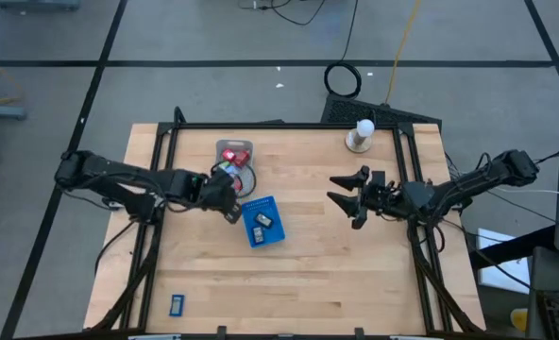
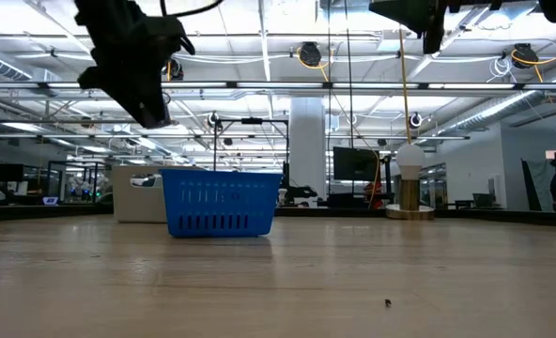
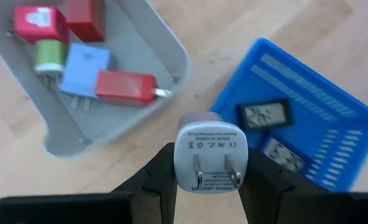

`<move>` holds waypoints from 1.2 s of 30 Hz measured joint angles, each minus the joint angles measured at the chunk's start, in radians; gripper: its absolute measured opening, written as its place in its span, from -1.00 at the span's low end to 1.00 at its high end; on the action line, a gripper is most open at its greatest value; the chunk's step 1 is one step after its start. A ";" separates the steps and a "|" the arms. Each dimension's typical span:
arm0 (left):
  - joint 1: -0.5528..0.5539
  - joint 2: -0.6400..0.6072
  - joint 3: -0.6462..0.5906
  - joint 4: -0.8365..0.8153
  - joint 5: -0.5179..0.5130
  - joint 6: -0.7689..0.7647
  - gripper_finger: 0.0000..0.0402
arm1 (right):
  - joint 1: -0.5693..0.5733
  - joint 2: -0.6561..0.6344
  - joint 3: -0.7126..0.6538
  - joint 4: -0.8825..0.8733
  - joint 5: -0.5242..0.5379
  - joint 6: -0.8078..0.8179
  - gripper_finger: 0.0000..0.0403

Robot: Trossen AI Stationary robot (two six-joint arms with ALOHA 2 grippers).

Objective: Pick & Place Office items
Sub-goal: Put the violet charger adapter into the gray bin

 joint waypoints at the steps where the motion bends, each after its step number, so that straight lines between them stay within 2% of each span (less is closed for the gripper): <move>1: 0.020 0.000 0.000 0.000 0.003 0.015 -0.36 | -0.007 0.000 0.000 0.002 0.000 0.000 0.25; 22: 0.439 0.011 0.000 0.026 0.002 0.389 -0.36 | -0.093 0.000 0.000 0.003 -0.001 0.038 0.25; 31: 0.512 0.090 0.000 0.143 0.031 0.475 -0.36 | -0.096 0.000 0.000 0.010 0.001 0.034 0.25; 36: 0.514 0.171 0.000 0.136 0.035 0.512 -0.36 | -0.096 0.000 0.000 0.012 0.003 0.034 0.25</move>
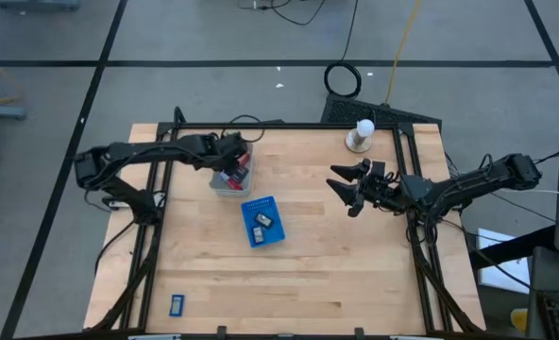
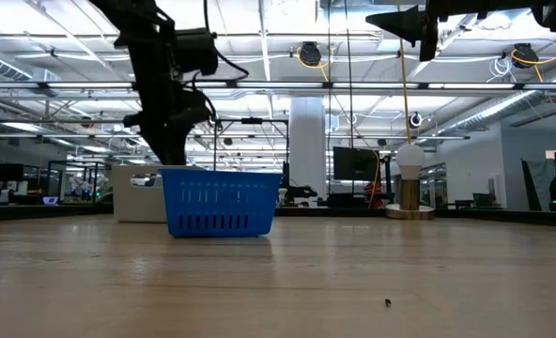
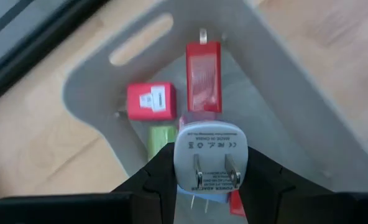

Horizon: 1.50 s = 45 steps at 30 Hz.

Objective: Pick & Place Office items
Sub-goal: Put the violet charger adapter into the gray bin, then put the blue digital timer into the blue basket

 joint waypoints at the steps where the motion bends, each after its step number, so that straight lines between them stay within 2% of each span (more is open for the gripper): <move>1: 0.000 0.015 0.000 -0.001 0.001 0.004 -0.36 | 0.000 0.000 0.000 0.004 0.000 0.001 0.25; 8: 0.000 0.066 0.000 0.007 -0.004 -0.016 -0.35 | 0.000 0.000 0.000 0.020 -0.002 0.007 0.25; 16: 0.000 0.065 0.000 -0.032 0.001 0.026 0.48 | 0.000 0.000 0.000 0.020 -0.003 0.007 0.25; 21: 0.000 0.061 0.000 -0.076 0.049 0.008 0.74 | 0.000 0.000 0.000 0.020 -0.003 0.007 0.25; 25: 0.000 0.026 0.000 -0.133 0.112 -0.017 0.76 | 0.000 0.000 0.000 0.020 -0.003 0.007 0.25; 34: -0.013 -0.153 0.000 -0.272 0.215 -0.125 0.62 | 0.001 0.000 0.000 0.011 -0.003 0.007 0.25; 40: -0.038 -0.296 0.000 -0.377 0.297 -0.285 0.54 | 0.002 0.000 0.000 0.012 -0.004 0.007 0.25; 45: -0.113 -0.398 0.000 -0.419 0.340 -0.450 0.54 | 0.002 0.000 0.000 0.011 -0.007 0.007 0.25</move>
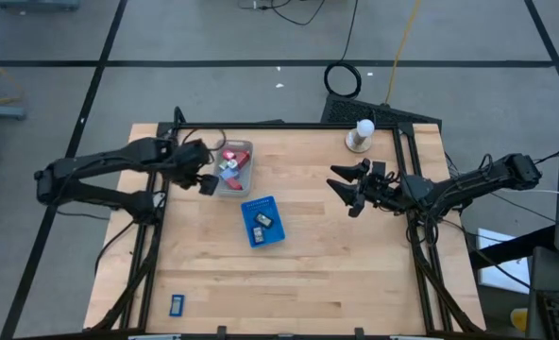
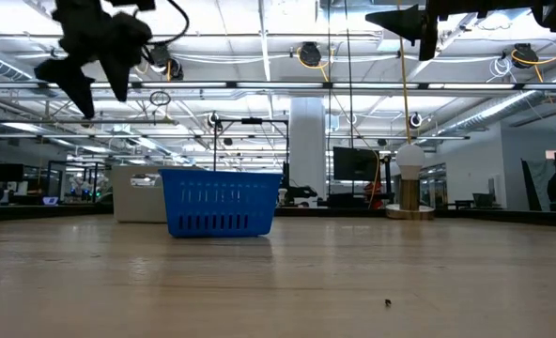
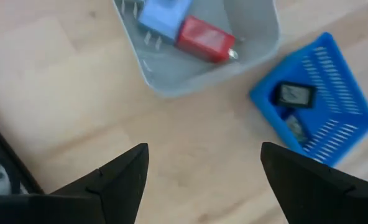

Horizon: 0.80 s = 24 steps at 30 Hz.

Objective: Pick & Place Office items
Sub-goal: Put the blue digital timer into the blue basket

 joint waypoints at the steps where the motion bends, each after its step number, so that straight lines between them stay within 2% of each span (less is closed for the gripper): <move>1: -0.021 -0.017 0.000 -0.003 0.002 -0.036 0.55 | 0.000 0.000 0.000 0.000 0.000 0.000 0.25; 7: -0.171 -0.093 0.000 0.009 0.001 -0.254 0.55 | 0.000 0.000 0.000 -0.001 -0.048 0.000 0.25; 15: -0.384 -0.092 0.000 0.008 -0.015 -0.468 0.55 | 0.002 0.000 0.000 -0.007 -0.080 0.025 0.25; 24: -0.644 -0.081 0.041 0.012 -0.145 -0.777 0.56 | 0.002 0.000 0.000 -0.062 -0.158 0.088 0.25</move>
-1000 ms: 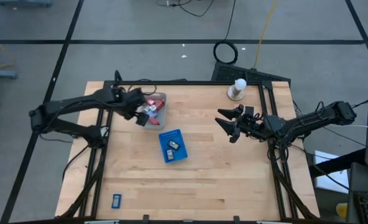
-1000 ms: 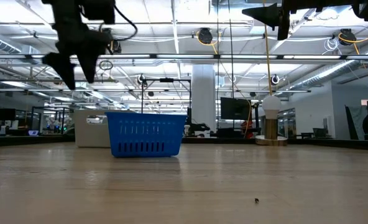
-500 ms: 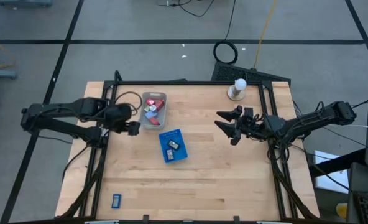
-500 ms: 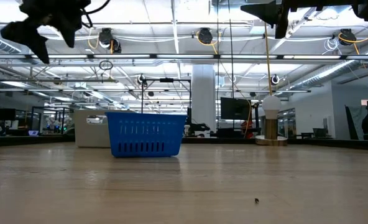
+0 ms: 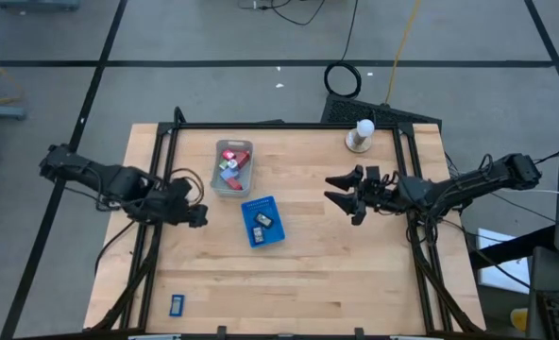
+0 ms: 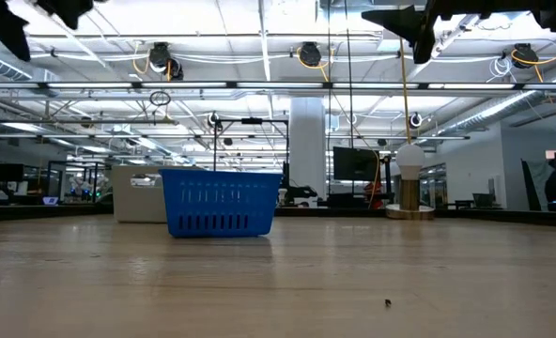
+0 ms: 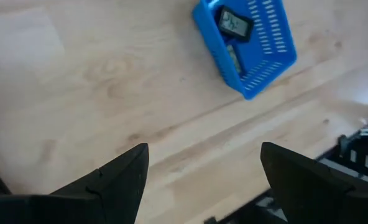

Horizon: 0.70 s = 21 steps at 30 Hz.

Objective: Pick & Place Office items
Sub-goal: Put the blue digital timer into the blue basket

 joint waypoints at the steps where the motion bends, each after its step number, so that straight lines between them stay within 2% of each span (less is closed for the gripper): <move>1: -0.027 0.009 0.014 -0.012 -0.013 -0.035 0.56 | 0.001 0.000 0.000 -0.005 -0.001 0.006 0.25; 8: -0.212 0.154 0.171 -0.190 -0.039 -0.235 0.56 | 0.007 0.000 0.000 -0.020 -0.027 0.008 0.25; 14: -0.343 0.328 0.310 -0.240 -0.043 -0.357 0.56 | 0.007 0.000 0.000 -0.034 -0.035 0.012 0.25; 21: -0.520 0.419 0.342 -0.241 -0.039 -0.607 0.56 | 0.007 0.000 0.000 -0.036 -0.079 0.052 0.25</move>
